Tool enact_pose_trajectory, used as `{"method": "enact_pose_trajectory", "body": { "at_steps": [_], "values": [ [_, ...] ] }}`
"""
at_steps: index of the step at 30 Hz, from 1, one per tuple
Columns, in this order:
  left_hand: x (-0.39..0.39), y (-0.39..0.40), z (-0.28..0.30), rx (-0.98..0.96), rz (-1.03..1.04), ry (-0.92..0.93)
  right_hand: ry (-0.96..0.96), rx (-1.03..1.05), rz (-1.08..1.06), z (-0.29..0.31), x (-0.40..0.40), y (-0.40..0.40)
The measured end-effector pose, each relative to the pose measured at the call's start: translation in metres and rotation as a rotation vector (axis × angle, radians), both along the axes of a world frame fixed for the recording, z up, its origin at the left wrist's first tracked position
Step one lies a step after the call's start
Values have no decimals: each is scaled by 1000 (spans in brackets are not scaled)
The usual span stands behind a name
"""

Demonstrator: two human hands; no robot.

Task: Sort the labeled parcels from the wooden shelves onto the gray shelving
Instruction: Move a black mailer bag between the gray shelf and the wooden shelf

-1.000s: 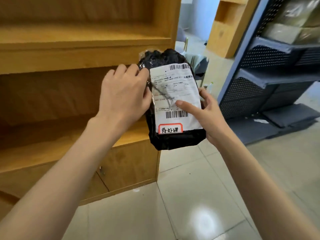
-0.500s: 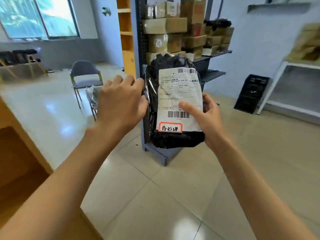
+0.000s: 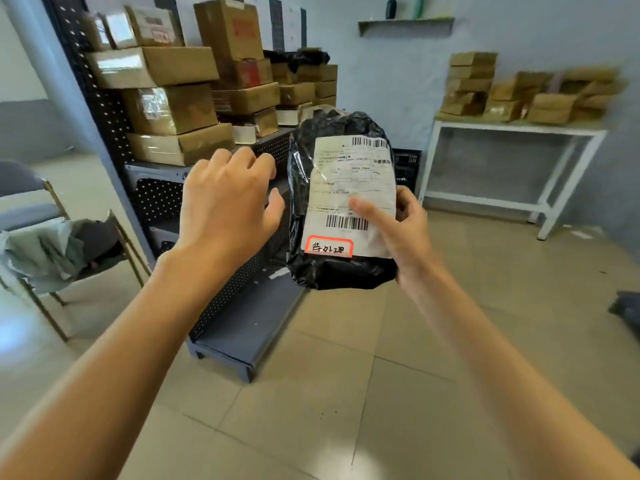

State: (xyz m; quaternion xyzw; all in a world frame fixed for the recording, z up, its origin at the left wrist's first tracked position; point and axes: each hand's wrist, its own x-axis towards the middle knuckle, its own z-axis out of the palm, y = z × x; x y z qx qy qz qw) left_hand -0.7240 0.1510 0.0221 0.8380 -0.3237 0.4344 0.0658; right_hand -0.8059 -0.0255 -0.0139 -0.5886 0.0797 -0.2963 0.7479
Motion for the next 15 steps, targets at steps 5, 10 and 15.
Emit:
{"method": "enact_pose_trajectory", "body": {
  "at_steps": [5,10,15],
  "values": [
    [66,-66,-6,-4,-73,-15,-18,1,-76,-10,52,-59],
    [153,-139,-7,-24,-154,-15,-8,-9,-159,-10,128,-124],
    [248,-219,10,-28,-238,-57,-14,-37,-278,8,210,-195]
  ]
}}
